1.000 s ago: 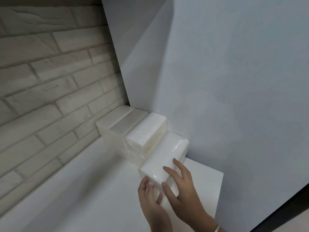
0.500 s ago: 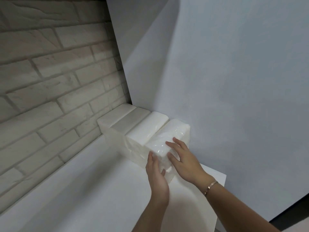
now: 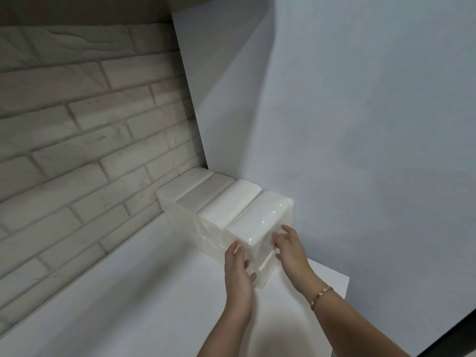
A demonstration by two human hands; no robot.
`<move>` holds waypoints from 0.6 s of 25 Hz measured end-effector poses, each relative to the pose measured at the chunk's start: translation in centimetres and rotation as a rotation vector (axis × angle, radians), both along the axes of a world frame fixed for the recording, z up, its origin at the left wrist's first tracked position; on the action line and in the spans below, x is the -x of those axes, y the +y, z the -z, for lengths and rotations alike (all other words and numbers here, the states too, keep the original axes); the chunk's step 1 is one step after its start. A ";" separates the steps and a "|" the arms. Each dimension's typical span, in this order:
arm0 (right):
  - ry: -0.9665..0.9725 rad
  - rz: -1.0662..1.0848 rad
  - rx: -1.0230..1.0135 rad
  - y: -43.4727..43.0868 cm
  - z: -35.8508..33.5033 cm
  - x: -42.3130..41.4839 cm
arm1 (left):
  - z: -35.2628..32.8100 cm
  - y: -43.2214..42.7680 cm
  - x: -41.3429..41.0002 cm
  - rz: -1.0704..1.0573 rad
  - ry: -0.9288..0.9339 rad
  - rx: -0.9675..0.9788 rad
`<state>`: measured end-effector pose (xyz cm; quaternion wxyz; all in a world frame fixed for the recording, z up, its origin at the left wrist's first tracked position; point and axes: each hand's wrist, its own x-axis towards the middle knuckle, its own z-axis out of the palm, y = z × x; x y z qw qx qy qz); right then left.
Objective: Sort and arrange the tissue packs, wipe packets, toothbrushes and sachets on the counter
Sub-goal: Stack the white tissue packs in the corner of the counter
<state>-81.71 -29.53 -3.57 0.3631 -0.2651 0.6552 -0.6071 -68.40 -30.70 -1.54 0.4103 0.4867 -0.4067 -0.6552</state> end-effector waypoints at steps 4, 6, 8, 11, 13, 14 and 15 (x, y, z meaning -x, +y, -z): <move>-0.078 -0.135 -0.083 0.1 -0.3 1.1 | -0.8 0.3 -0.4 0.048 -0.027 -0.035; -0.111 -0.147 -0.094 0.6 -0.9 1.4 | -0.8 0.2 -0.9 0.070 -0.042 -0.032; -0.136 -0.113 -0.093 1.4 -1.3 1.3 | -0.5 0.3 -1.3 0.073 -0.061 -0.020; -0.149 -0.017 -0.056 2.8 -1.1 0.1 | 0.3 0.9 -2.4 0.018 -0.081 0.010; -0.134 0.032 -0.038 3.8 -0.6 -1.0 | 1.0 1.7 -3.5 -0.015 -0.110 0.017; -0.114 0.057 -0.032 4.4 -0.4 -1.8 | 1.2 2.2 -4.3 -0.026 -0.118 0.017; -0.088 0.083 -0.024 4.9 -0.3 -2.7 | 1.4 2.7 -5.3 -0.040 -0.117 0.017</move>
